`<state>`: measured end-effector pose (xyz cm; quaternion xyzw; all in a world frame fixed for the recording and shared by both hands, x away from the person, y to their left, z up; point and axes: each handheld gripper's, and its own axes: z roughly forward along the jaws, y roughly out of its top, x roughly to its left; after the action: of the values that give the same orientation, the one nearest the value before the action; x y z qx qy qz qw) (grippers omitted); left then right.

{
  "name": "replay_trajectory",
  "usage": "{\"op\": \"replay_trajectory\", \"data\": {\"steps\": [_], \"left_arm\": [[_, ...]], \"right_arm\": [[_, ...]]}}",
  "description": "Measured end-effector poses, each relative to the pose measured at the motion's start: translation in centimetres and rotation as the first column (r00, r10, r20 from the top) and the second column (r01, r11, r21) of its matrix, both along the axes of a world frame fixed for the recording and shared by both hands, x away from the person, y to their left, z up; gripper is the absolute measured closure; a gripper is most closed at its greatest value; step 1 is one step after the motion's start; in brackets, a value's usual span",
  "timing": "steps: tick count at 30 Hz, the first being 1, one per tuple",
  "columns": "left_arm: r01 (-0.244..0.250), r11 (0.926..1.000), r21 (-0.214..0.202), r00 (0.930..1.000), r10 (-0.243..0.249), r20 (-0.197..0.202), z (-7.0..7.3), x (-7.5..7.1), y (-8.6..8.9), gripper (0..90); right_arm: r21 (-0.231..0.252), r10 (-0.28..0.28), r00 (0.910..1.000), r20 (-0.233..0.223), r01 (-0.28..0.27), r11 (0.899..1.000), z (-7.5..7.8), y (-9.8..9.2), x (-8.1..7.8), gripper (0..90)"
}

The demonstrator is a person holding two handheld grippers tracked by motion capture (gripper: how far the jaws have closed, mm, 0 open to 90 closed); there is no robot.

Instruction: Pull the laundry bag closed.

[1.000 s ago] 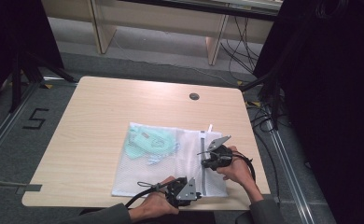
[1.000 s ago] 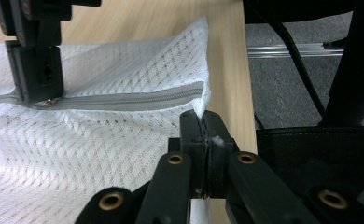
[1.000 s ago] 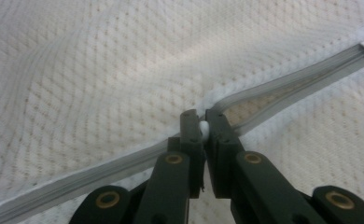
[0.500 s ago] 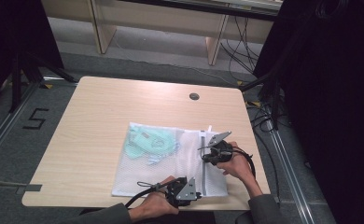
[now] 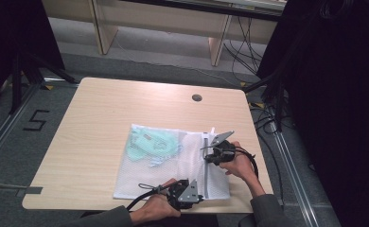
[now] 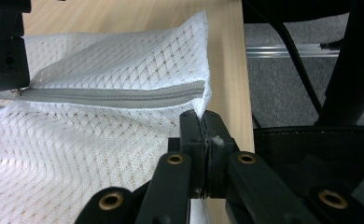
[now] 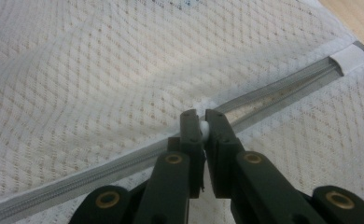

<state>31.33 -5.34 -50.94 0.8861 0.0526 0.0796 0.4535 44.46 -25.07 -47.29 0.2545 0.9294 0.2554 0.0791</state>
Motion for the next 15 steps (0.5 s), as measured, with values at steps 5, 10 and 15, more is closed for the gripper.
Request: {"op": "replay_trajectory", "data": {"steps": [5, 10, 15], "left_arm": [[0.005, 1.0000, 0.002, 1.0000, -0.005, -0.005, -0.1, 0.0, 0.0, 88.4], [0.005, 1.0000, 0.002, 1.0000, -0.005, -0.008, 0.0, 0.0, 0.0, 88.4], [0.008, 0.9999, 0.007, 0.9998, -0.008, -0.019, -0.1, -0.1, -0.1, 88.4]], "right_arm": [[0.008, -0.015, 0.9997, 0.017, 0.015, 1.000, -0.1, 0.0, 0.3, 86.7], [-0.015, -0.006, 0.9998, 0.018, 0.006, 1.000, 0.0, 0.1, 0.9, 86.7], [-0.010, -0.027, 0.9996, 0.003, 0.027, 1.000, -0.1, 0.1, 1.1, 86.7]]}}
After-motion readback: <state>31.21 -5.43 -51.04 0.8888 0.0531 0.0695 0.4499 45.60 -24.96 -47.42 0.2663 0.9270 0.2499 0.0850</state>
